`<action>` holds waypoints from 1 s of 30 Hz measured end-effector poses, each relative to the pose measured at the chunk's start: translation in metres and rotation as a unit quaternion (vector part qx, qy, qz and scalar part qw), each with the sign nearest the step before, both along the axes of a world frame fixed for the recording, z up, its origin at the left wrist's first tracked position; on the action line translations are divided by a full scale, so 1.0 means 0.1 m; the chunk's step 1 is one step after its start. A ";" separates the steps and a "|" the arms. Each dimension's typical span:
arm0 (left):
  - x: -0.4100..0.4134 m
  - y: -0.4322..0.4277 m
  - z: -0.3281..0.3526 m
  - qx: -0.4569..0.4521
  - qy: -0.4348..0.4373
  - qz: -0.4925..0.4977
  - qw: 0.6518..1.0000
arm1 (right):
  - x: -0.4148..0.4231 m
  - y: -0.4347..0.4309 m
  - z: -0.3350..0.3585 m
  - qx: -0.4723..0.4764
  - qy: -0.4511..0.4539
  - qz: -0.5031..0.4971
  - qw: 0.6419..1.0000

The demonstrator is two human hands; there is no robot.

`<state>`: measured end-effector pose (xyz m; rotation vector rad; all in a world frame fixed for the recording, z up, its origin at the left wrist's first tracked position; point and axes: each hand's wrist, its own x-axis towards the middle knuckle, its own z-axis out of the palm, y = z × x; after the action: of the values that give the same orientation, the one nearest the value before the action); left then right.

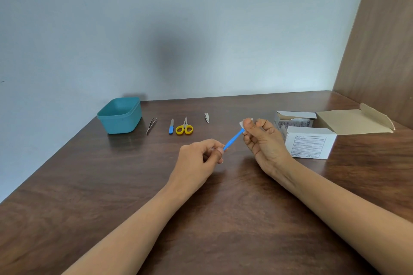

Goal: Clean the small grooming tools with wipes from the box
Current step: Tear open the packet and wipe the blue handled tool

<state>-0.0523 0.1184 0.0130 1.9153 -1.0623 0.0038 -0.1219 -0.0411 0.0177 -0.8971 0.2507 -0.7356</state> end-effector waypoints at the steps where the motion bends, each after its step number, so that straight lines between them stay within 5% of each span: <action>1: 0.00 0.00 0.00 0.001 0.000 0.000 1.000 | 0.00 0.00 0.00 -0.003 0.002 0.000 1.000; 30: -0.03 0.00 0.01 -0.012 0.019 -0.017 1.000 | -0.02 0.07 -0.01 -0.028 0.023 0.050 0.998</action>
<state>-0.0551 0.1185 0.0137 1.8692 -1.0639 -0.0399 -0.1243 -0.0341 0.0167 -0.9743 0.2256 -0.6324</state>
